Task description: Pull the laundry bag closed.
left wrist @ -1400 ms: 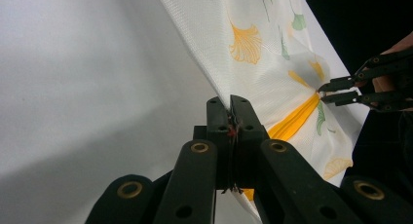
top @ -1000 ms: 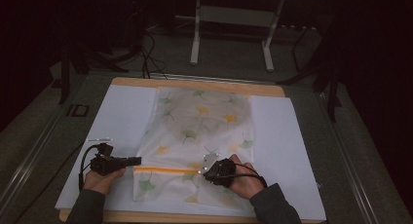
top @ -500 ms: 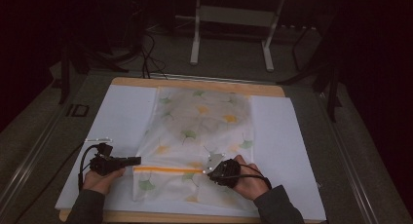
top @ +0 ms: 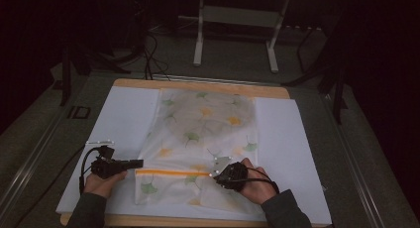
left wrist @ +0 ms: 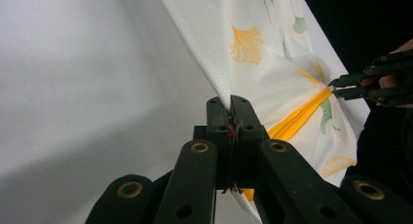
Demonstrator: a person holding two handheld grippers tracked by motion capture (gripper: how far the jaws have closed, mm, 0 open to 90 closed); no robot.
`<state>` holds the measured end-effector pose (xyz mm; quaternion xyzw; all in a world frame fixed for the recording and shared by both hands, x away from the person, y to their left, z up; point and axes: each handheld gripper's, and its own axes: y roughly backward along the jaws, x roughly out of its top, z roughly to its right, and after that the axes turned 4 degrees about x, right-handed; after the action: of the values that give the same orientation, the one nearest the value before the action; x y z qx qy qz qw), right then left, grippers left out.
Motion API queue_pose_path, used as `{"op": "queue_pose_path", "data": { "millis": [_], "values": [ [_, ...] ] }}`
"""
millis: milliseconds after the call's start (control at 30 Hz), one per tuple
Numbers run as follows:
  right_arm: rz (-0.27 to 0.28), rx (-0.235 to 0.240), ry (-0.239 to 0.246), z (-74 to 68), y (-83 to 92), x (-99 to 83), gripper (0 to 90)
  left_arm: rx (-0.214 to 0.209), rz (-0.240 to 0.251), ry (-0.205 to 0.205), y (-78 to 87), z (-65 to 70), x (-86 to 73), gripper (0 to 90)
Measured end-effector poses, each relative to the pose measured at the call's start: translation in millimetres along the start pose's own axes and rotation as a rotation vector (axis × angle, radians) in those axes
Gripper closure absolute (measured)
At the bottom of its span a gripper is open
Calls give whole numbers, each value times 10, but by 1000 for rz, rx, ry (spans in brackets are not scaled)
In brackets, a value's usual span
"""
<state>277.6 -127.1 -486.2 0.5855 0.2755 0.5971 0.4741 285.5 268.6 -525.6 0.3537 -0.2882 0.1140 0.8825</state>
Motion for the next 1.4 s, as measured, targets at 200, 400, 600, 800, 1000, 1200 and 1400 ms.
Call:
{"op": "queue_pose_path", "data": {
  "millis": [200, 400, 600, 800, 1000, 1200, 1400],
  "values": [
    [-1, -4, -6, 2, 19, -37, 848, 1, -1, -1, 1, 1, 0, 889],
    [-3, -6, -10, 8, 35, -74, 848, 0, 2, 4, 3, -4, 1, 889],
    [-7, -12, -19, 1, 50, -116, 848, 2, 2, 2, 4, -6, 0, 889],
    [-6, -13, -29, 19, 63, -164, 848, 2, 2, 2, 3, -7, 0, 889],
    [-8, -19, -34, 17, 87, -196, 848, 0, 2, 4, 2, -12, -1, 889],
    [-13, -25, -32, 16, 105, -216, 847, -1, 1, 5, 2, -14, -1, 889],
    [-7, -25, -32, 15, 123, -222, 848, -2, 0, 3, 3, -16, 2, 889]
  ]
}}
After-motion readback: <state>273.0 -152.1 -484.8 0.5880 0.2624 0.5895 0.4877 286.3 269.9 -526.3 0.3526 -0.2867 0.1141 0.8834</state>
